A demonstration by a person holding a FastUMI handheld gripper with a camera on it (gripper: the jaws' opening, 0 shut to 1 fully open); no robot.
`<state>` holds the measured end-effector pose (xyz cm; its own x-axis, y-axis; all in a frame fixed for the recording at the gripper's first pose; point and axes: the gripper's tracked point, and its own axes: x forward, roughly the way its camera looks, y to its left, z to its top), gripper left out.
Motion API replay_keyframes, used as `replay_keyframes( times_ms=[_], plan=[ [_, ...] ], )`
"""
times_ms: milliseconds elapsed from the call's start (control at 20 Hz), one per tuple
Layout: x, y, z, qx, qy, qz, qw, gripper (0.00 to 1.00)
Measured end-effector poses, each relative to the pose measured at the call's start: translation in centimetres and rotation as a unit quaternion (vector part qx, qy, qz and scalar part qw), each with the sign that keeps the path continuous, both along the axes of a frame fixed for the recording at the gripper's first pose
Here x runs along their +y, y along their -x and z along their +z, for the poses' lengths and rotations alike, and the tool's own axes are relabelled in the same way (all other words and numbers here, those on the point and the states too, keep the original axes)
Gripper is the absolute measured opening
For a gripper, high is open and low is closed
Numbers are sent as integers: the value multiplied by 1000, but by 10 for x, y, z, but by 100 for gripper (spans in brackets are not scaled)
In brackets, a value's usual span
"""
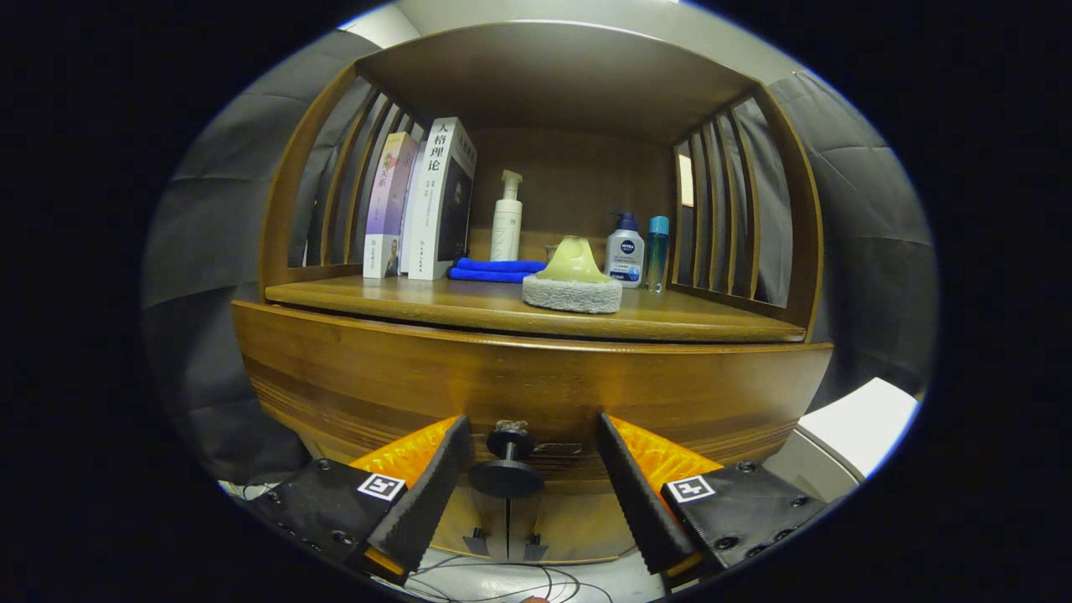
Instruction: Pull open the drawer, take out the items inside it, and place them on the countertop above the cabinet.
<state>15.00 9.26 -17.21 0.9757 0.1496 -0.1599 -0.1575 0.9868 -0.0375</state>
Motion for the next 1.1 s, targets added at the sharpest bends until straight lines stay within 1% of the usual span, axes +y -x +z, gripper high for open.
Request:
replay_keyframes(
  times_ms=[250,400,500,550,650,850,950,1100],
  plan=[
    [2,-22,1,8,-3,-3,1000,97],
    [3,-20,0,-1,-20,-7,1000,97],
    [5,-16,-5,12,-16,1,1000,97],
    [1,-9,-4,13,-13,-1,1000,97],
    [-5,7,13,-6,-18,-13,1000,97],
    [-16,54,54,-27,-32,-30,999,97],
    [-18,78,76,-33,-41,-29,998,97],
    [-26,112,101,-37,-22,-29,999,97]
  ],
)
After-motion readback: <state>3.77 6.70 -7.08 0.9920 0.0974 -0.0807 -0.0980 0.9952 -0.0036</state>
